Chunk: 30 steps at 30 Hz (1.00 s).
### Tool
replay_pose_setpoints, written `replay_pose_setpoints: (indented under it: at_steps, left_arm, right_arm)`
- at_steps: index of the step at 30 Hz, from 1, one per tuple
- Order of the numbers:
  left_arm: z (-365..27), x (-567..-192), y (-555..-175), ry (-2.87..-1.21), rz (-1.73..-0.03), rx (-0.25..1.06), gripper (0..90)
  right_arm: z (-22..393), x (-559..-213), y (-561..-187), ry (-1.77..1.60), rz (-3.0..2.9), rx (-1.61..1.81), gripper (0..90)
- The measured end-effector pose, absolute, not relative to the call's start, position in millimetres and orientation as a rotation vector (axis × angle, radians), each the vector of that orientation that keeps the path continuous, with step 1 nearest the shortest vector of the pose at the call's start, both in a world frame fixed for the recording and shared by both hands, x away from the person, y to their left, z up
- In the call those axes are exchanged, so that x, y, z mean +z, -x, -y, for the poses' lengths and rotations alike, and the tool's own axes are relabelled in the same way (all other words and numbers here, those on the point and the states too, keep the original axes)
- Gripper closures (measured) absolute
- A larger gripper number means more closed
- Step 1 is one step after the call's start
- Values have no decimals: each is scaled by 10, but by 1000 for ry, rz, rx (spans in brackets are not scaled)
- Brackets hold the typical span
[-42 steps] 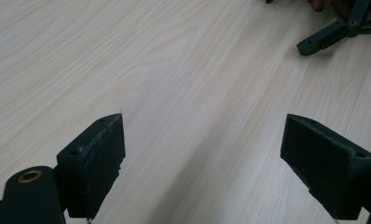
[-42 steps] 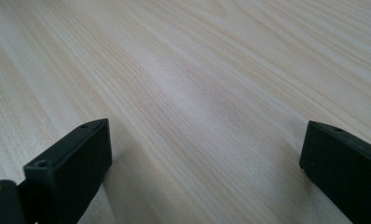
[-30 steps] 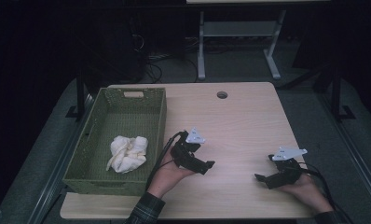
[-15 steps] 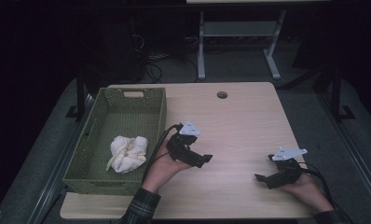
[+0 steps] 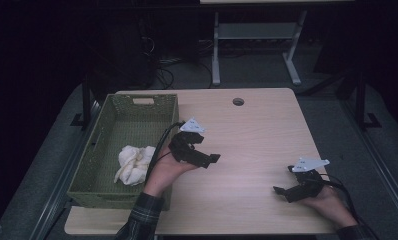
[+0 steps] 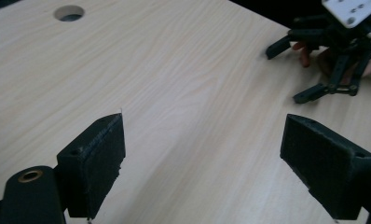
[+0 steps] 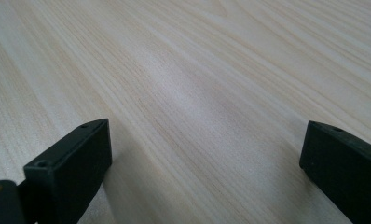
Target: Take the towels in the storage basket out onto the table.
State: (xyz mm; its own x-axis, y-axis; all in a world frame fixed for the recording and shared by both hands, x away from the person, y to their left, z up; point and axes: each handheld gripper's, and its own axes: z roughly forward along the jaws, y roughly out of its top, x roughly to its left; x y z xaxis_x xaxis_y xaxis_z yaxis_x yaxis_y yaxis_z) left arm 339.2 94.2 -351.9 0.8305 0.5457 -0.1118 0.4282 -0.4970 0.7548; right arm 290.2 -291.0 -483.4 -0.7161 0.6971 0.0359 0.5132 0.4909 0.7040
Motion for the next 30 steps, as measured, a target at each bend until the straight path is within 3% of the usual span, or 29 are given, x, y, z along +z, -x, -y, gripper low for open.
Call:
replay_pose_setpoints:
  at_steps: [30]
  left_arm:
    - [-1647,-3374,-3356,-2168,-808,269,135]
  right_arm:
    - [2910,-4834,-2902,-1031,-2484,1045,17]
